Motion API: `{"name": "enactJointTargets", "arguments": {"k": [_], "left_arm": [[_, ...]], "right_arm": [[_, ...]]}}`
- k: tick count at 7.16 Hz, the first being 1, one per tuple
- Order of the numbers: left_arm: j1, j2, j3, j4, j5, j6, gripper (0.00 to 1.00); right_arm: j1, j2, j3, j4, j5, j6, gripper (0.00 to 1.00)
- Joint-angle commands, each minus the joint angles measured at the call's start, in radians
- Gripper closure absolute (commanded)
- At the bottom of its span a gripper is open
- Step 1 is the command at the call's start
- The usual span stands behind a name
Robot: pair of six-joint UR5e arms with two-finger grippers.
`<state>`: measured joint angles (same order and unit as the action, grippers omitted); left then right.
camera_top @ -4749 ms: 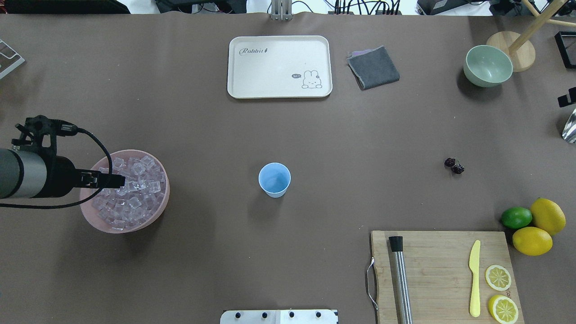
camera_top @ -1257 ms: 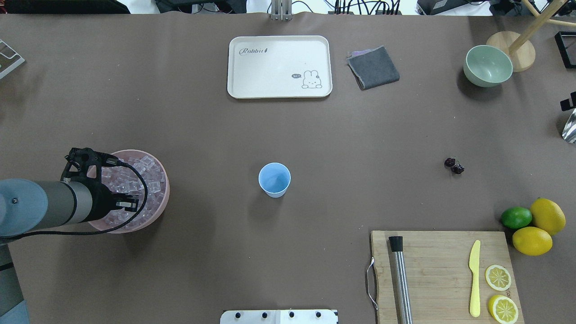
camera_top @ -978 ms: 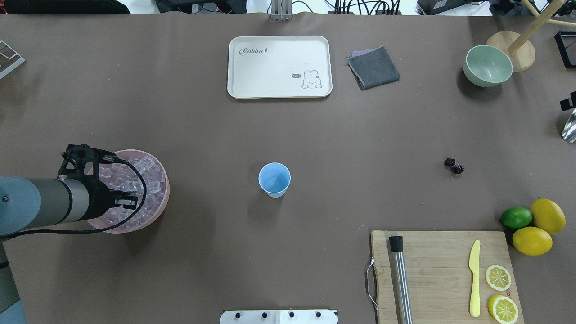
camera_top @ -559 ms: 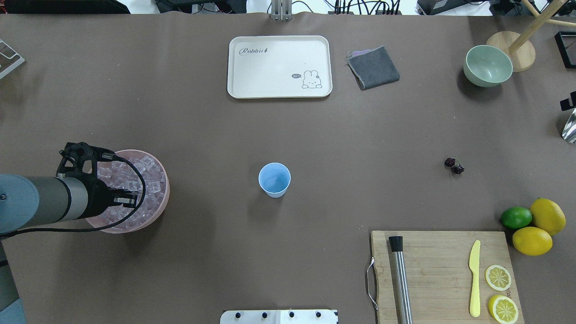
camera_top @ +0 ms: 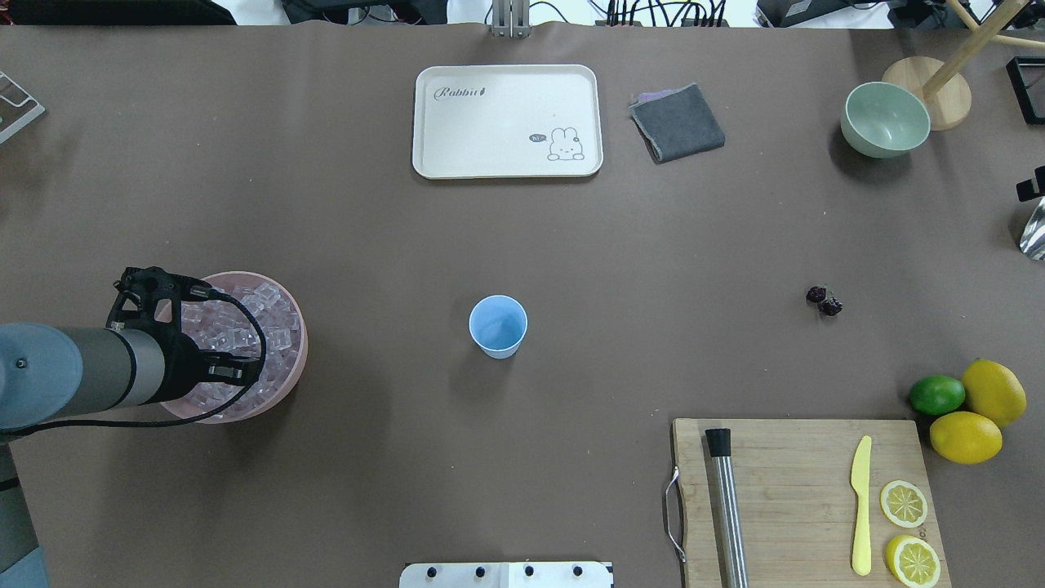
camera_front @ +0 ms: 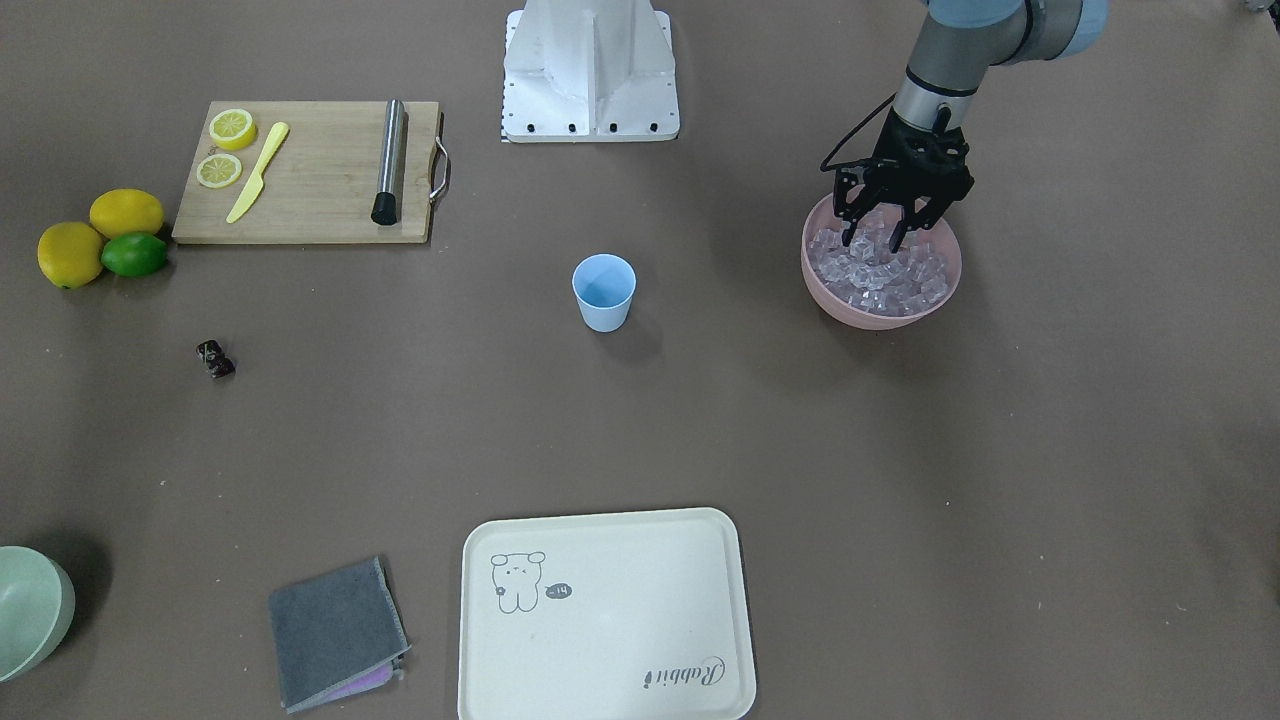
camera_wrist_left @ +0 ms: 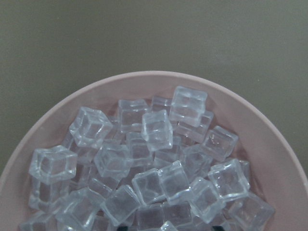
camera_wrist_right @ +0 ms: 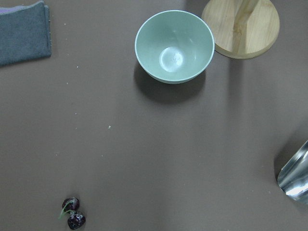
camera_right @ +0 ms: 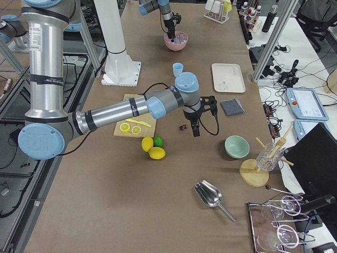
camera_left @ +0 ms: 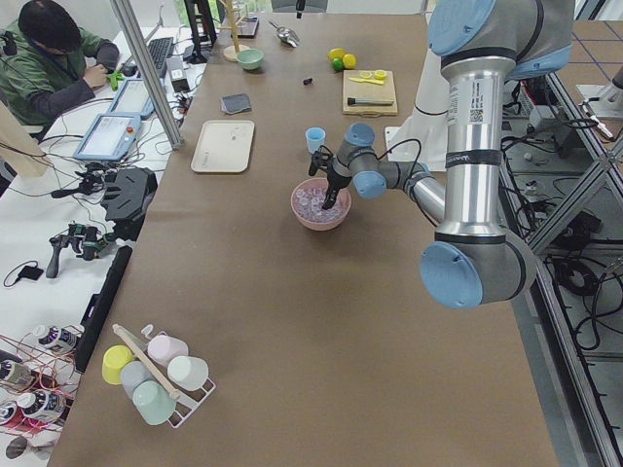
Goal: Put ice and cherries in cup
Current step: 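Lower the left gripper into the ice and pinch one clear cube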
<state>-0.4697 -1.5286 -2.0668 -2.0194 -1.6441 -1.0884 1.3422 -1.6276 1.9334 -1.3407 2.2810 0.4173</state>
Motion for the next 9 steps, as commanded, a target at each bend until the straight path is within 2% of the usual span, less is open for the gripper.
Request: {"name": "enactJointTargets", "arguments": {"k": [1, 6, 7, 9], "left_arm": [[0.01, -0.002, 0.01, 0.001, 0.001, -0.002, 0.35], [0.016, -0.005, 0.022, 0.001, 0.001, -0.002, 0.4], [0.016, -0.007, 0.022, 0.001, 0.001, -0.002, 0.44], [0.016, -0.007, 0.021, 0.001, 0.001, -0.002, 0.68]], "right_arm": [[0.0, 0.0, -0.004, 0.0, 0.0, 0.0, 0.0], [0.0, 0.0, -0.005, 0.0, 0.0, 0.0, 0.0], [0.0, 0.0, -0.007, 0.0, 0.0, 0.0, 0.0], [0.0, 0.0, -0.008, 0.0, 0.0, 0.0, 0.0]]}}
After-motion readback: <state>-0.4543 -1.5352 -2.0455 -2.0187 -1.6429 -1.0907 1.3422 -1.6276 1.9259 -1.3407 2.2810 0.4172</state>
